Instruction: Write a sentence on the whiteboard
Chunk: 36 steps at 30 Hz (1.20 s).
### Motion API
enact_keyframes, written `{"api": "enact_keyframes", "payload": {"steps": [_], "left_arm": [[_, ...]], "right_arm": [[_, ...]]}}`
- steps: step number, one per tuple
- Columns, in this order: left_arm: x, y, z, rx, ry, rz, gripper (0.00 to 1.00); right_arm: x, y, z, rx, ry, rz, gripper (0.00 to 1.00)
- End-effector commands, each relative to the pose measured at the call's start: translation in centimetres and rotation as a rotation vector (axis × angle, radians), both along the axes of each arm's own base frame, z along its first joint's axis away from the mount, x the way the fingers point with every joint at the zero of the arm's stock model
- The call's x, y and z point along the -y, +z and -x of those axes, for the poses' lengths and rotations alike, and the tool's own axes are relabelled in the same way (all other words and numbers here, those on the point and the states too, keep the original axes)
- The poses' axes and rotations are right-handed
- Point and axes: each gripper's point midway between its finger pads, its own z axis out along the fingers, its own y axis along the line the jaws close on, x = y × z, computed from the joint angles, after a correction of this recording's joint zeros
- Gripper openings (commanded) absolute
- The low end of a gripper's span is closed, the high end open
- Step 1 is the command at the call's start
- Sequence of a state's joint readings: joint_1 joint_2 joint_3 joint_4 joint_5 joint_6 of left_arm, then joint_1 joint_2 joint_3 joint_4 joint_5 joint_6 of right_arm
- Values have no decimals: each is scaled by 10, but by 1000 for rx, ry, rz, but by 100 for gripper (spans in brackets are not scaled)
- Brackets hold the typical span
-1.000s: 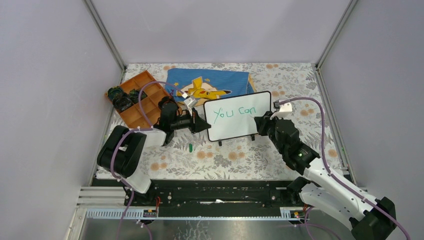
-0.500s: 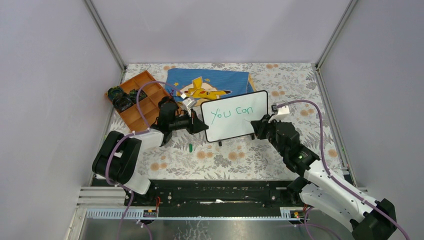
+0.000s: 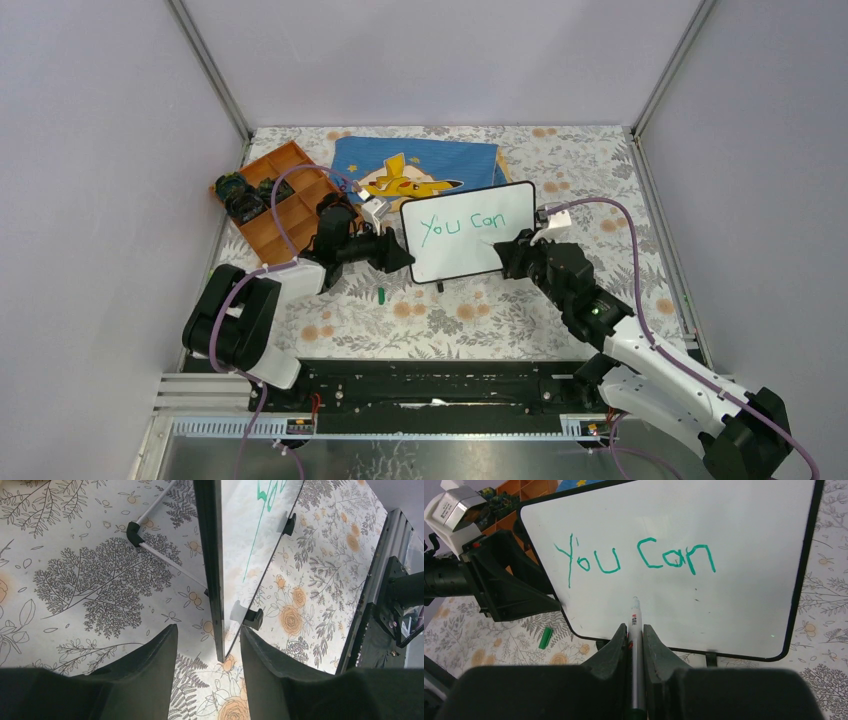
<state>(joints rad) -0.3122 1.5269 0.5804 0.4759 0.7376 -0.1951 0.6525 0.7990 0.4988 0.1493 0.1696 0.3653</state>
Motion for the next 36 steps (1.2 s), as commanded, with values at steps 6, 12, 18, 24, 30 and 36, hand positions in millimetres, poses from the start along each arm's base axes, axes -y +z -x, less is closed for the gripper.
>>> {"api": "enact_keyframes", "payload": {"steps": [6, 12, 18, 24, 30, 36], "left_arm": [[-7, 8, -2, 58, 40, -1, 58], [-13, 18, -1, 96, 85, 8, 65], [-8, 25, -4, 30, 104, 163, 69], [-6, 32, 0, 37, 83, 234, 69], [-7, 31, 0, 46, 89, 238, 69], [-7, 31, 1, 52, 79, 236, 69]], "right_arm": [[-35, 27, 4, 103, 71, 4, 0], [-55, 24, 10, 153, 82, 39, 0], [-66, 24, 9, 217, 49, 39, 0], [-72, 15, 10, 235, 15, 89, 0], [-83, -1, 20, 242, -3, 147, 0], [-90, -14, 20, 224, -48, 201, 0]]}}
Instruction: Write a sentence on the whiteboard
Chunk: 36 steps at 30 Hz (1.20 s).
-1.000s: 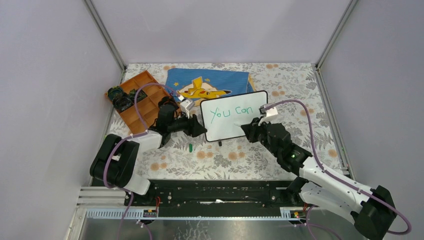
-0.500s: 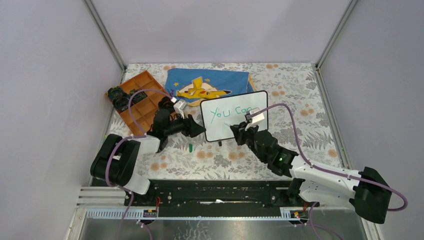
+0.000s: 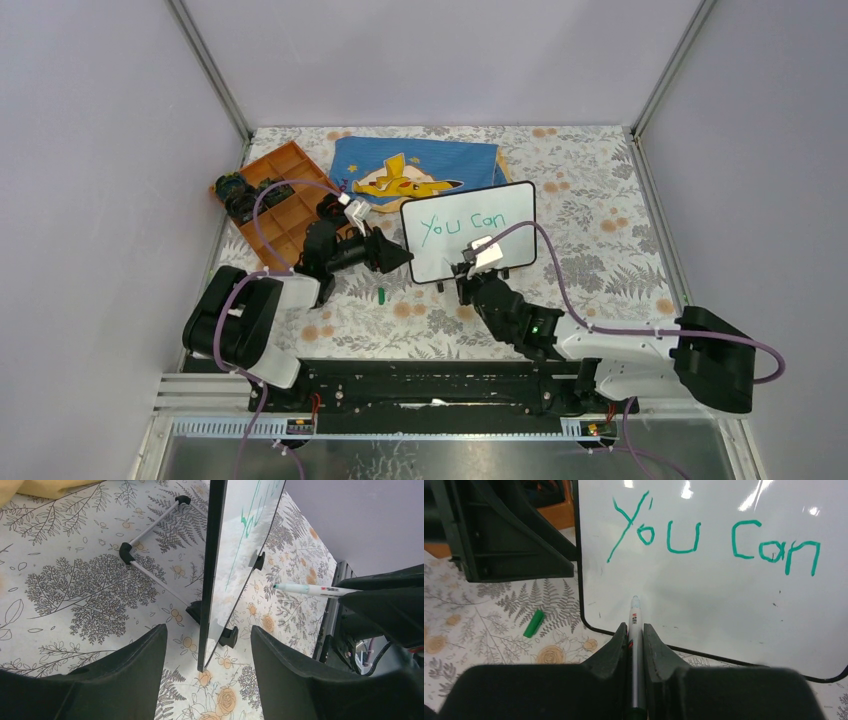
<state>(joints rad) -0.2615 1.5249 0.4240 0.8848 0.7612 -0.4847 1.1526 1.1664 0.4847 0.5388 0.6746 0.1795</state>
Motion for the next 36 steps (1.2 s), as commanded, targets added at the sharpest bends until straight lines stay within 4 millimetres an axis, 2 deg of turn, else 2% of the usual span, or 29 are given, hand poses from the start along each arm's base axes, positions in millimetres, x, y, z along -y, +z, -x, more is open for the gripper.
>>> {"api": "enact_keyframes", "payload": {"steps": [1, 8, 21, 36], "left_arm": [[1, 9, -1, 59, -17, 16, 69], [2, 8, -1, 54, -26, 12, 68], [3, 4, -3, 47, -32, -2, 66], [3, 5, -3, 62, -32, -25, 66]], "right_arm": [[-2, 16, -8, 48, -98, -36, 0], [-12, 10, -12, 36, -122, -23, 0], [-28, 16, -16, 33, -118, -49, 0], [-33, 9, -19, 20, -130, -52, 0]]}}
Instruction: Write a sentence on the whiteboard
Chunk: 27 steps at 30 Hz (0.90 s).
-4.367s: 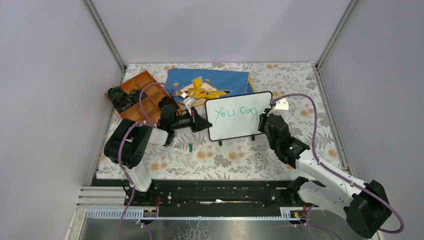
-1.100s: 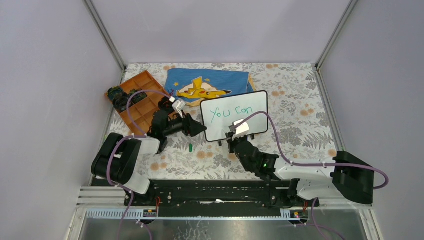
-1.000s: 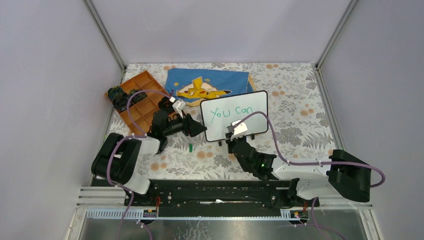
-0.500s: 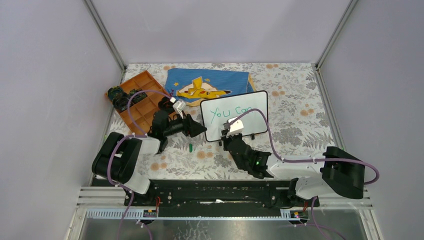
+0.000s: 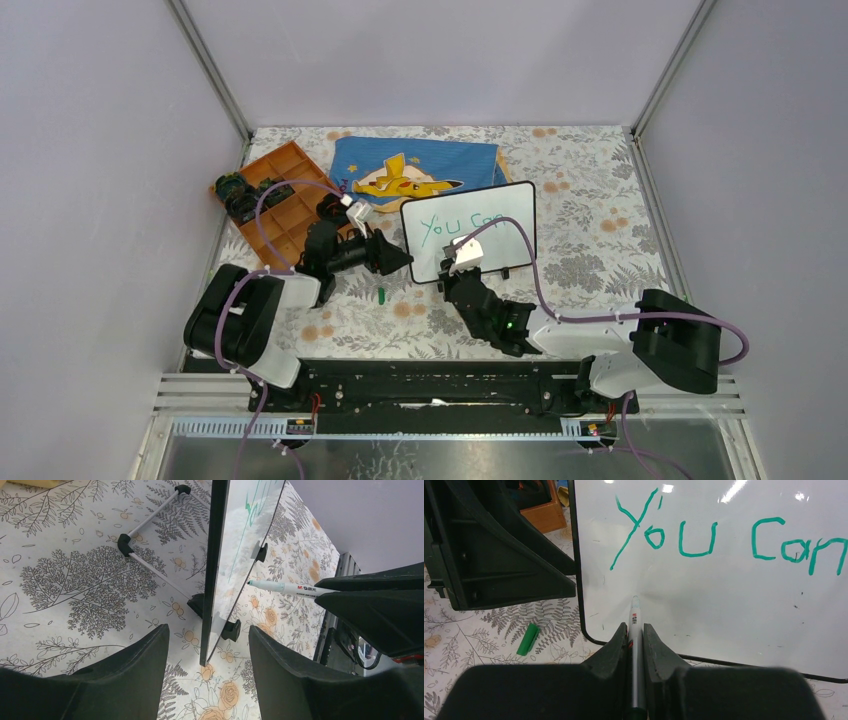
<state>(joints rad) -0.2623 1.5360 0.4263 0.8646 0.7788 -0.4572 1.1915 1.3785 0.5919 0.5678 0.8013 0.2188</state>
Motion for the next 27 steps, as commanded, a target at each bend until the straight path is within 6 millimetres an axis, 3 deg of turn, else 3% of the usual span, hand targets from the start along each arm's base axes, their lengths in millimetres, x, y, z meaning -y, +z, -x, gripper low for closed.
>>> {"api": "enact_keyframes", "payload": {"steps": [1, 27], "left_arm": [[3, 12, -6, 68, -10, -9, 66], [7, 7, -4, 62, -28, -39, 65]], "right_arm": [[-11, 26, -7, 37, -39, -100, 0], [-7, 19, -13, 3, -58, -122, 0]]}}
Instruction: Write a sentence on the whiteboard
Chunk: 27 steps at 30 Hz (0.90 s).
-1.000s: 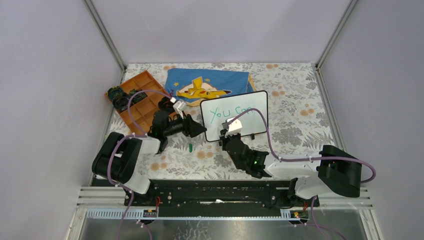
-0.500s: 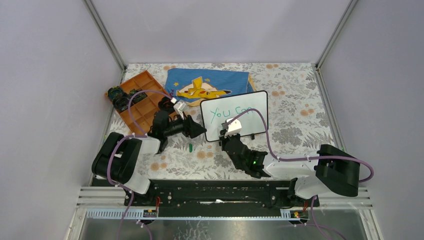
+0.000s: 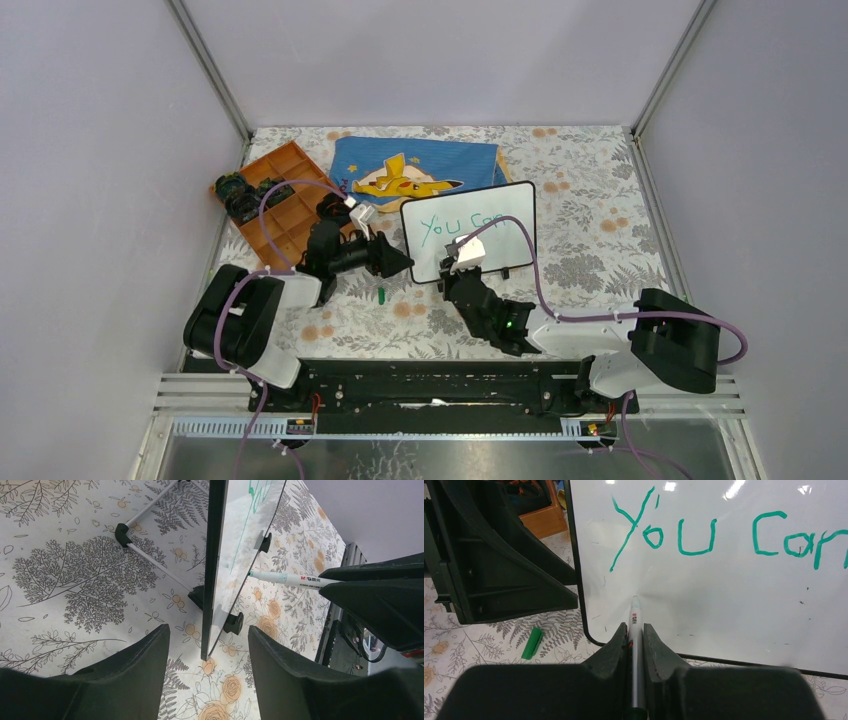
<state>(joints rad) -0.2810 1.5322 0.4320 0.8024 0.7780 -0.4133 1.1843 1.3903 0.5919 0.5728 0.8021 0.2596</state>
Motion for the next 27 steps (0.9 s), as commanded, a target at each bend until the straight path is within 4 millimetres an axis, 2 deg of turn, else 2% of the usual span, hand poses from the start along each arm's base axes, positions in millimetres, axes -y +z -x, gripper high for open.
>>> {"api": "enact_keyframes", "payload": {"steps": [1, 8, 22, 27], "left_arm": [[3, 16, -10, 75, -3, -3, 65], [5, 15, -9, 74, -9, -5, 65], [6, 13, -9, 70, -13, -16, 64], [6, 12, -8, 69, -16, -17, 64]], "right_arm": [[-7, 21, -11, 15, -41, -87, 0], [-5, 14, -10, 1, -44, -80, 0], [-3, 23, -16, 24, -57, -88, 0], [1, 20, -20, 15, -65, -81, 0]]}}
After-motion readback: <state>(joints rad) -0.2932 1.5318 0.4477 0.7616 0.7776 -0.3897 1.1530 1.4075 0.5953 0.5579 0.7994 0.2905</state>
